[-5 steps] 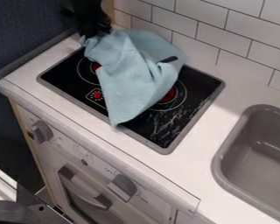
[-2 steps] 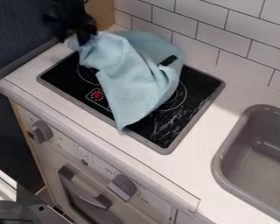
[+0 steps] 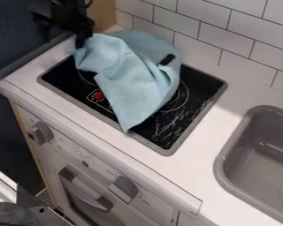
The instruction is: Move the cloth from right to left
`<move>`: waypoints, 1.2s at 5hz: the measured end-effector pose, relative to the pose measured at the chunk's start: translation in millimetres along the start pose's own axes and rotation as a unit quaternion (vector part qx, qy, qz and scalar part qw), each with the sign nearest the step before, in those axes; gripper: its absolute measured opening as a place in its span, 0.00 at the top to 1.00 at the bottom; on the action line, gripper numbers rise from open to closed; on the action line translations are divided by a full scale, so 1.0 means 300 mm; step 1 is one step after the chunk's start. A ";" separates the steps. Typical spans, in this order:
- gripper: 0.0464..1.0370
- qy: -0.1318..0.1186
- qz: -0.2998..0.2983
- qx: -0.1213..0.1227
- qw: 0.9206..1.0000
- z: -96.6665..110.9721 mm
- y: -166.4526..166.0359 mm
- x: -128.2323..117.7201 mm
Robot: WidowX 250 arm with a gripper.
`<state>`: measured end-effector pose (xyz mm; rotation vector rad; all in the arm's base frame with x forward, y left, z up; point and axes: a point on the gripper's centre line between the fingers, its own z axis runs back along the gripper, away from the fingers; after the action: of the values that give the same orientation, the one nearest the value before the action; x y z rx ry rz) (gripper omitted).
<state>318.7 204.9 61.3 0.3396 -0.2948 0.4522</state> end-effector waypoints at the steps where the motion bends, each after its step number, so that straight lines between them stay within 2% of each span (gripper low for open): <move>1: 0.04 0.038 -0.007 -0.073 0.997 0.040 -0.047 0.000; 2: 0.04 0.066 0.026 -0.160 0.985 0.113 -0.102 -0.022; 3: 0.04 0.075 0.023 -0.194 0.978 0.159 -0.159 -0.053; 4: 0.04 0.076 0.008 -0.188 0.979 0.231 -0.226 -0.112; 5: 0.04 0.072 -0.015 -0.166 0.983 0.278 -0.298 -0.189; 6: 0.04 0.054 -0.032 -0.167 0.984 0.365 -0.366 -0.263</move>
<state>280.5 40.8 104.9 -0.0024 -0.2483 0.3484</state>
